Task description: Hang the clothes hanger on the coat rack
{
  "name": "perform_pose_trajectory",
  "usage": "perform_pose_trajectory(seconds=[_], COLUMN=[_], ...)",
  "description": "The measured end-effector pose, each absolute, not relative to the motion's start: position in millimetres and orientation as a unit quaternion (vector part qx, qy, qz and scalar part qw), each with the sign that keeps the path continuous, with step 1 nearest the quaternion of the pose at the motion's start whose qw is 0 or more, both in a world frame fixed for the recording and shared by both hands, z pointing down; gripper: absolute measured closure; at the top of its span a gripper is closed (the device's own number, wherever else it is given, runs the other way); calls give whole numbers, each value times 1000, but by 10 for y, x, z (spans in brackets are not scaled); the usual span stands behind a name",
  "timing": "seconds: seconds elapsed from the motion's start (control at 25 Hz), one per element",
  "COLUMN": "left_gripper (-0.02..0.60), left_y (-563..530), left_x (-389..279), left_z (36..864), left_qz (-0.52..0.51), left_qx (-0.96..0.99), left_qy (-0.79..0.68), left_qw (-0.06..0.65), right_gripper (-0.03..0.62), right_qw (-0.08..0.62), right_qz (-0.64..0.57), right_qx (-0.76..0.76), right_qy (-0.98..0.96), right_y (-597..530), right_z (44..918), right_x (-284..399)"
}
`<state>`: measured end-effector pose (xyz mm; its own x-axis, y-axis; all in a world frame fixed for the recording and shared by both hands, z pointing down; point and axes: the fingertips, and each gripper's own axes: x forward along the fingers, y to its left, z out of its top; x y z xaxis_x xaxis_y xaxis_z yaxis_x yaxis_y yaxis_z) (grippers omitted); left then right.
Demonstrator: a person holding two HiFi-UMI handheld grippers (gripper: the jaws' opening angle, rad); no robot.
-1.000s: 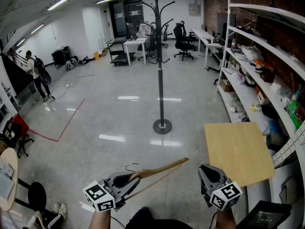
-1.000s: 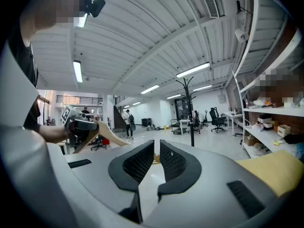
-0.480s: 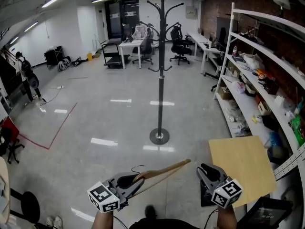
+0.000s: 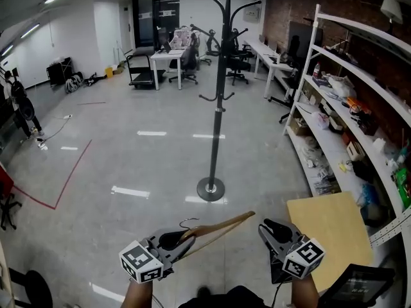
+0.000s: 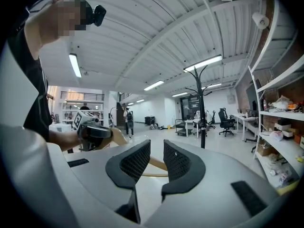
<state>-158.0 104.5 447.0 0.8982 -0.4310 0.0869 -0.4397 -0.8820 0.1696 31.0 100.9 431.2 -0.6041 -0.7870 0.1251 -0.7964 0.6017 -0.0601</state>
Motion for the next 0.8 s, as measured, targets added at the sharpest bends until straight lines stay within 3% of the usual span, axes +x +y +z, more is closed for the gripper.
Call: perform_pose_trajectory(seconds=[0.4, 0.8], left_gripper=[531, 531], left_y=[-60, -1570], left_x=[-1438, -984], left_z=[4377, 3990], left_qz=[13, 21], left_qx=[973, 974], left_qy=[-208, -213], left_qw=[98, 67], right_gripper=[525, 525], right_qw=[81, 48], right_qz=[-8, -33], right_qx=[423, 386], right_qy=[-902, -921], right_y=[-50, -1599], right_z=[4266, 3958], right_x=[286, 712])
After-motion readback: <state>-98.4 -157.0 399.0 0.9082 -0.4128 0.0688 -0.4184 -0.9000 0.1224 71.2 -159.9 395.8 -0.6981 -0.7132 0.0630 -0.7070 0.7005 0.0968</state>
